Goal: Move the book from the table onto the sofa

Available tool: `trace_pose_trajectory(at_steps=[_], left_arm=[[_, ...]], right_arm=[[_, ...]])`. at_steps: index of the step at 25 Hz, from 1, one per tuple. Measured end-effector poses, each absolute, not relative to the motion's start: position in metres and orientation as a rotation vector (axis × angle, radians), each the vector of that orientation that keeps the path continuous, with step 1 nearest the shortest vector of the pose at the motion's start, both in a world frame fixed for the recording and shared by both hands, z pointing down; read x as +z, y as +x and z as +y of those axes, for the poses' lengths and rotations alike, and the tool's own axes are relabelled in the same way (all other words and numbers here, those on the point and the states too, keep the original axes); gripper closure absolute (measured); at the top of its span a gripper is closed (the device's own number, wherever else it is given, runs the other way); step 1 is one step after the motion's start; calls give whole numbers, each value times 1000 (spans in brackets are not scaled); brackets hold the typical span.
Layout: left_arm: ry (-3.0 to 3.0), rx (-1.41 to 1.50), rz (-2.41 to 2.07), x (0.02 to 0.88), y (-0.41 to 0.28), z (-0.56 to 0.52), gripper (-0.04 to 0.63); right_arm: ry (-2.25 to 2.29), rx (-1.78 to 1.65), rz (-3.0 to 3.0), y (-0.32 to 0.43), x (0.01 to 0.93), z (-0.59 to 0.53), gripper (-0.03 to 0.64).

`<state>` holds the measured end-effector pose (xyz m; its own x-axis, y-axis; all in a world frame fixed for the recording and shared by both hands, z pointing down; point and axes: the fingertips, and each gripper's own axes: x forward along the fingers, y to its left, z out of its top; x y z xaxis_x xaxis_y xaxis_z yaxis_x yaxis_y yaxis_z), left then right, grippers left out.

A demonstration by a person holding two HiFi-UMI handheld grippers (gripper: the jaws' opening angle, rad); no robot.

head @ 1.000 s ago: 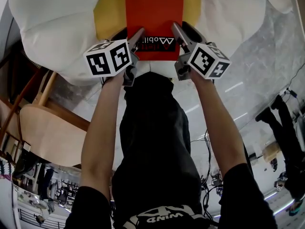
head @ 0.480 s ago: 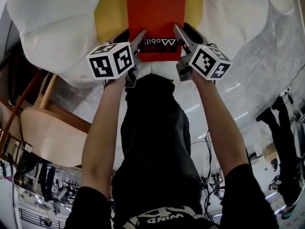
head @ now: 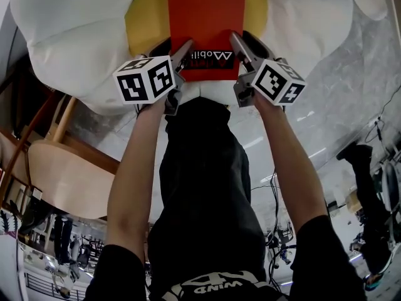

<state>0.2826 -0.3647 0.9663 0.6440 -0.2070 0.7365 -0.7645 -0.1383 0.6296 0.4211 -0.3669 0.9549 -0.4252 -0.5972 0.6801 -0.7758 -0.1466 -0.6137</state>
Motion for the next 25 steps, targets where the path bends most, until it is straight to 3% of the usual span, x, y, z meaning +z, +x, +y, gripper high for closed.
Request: trace_pose_trajectory(at_steps=[12,25], left_arm=[[1690,635,-851,955,261,-368,364],[1692,620,-875,921,264,-367,544]], right_arm=[[1588,1580,-1914,435,943,-364,480],[1520,1568,-1900,419,910,-352,584]])
